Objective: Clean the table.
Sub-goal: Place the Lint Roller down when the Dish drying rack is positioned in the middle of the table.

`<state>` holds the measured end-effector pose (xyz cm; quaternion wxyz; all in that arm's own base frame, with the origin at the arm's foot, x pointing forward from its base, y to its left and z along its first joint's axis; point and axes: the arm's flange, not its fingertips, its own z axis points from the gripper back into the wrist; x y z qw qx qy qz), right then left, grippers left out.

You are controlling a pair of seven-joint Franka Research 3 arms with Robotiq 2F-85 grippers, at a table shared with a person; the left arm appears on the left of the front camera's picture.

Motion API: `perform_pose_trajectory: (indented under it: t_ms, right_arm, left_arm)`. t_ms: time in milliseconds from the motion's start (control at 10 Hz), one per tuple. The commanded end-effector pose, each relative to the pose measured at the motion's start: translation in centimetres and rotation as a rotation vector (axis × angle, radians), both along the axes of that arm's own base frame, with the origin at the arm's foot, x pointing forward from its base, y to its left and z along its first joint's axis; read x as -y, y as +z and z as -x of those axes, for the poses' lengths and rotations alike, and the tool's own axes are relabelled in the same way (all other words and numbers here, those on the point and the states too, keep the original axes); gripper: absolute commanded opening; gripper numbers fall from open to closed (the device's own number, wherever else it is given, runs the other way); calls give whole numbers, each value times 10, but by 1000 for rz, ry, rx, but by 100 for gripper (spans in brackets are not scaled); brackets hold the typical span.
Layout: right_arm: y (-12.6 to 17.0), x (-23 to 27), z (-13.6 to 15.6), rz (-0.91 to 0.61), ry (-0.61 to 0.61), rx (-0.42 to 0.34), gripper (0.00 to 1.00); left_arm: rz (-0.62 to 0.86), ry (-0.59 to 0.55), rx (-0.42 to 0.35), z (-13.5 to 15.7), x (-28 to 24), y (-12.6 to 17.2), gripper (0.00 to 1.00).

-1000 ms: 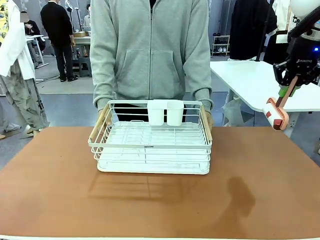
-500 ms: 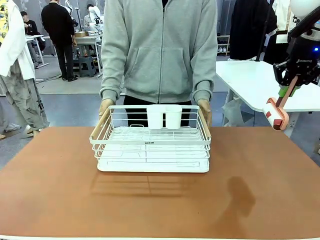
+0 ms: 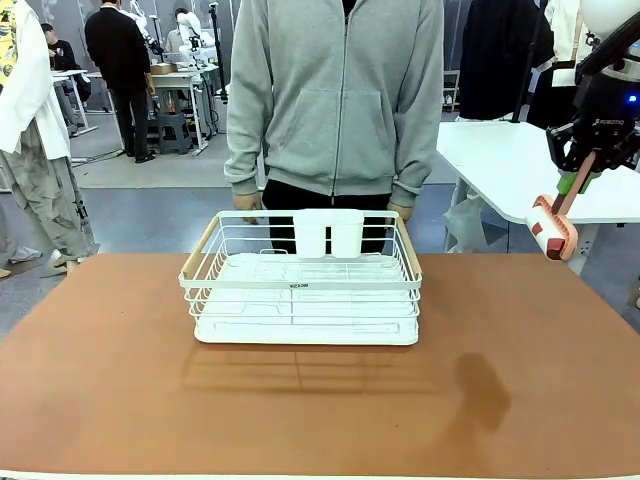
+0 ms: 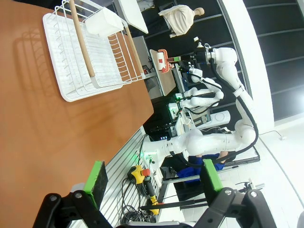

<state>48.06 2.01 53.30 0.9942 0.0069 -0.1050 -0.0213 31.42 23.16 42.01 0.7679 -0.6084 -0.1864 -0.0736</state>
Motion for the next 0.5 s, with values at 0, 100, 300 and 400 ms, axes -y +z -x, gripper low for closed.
perform_pose_trajectory:
  t_ms: [0, 100, 300, 400]
  right_arm:
    - [5, -2, 2, 5, 3, 13, 21]
    - [5, -2, 2, 5, 3, 13, 21]
    - [5, -2, 2, 5, 3, 13, 21]
    - [5, -2, 2, 5, 3, 13, 21]
  left_arm:
    - [4, -5, 11, 5, -1, 2, 100]
    - [4, -5, 11, 5, -1, 2, 100]
    - [4, -5, 11, 5, -1, 2, 100]
    - [4, -5, 11, 5, -1, 2, 100]
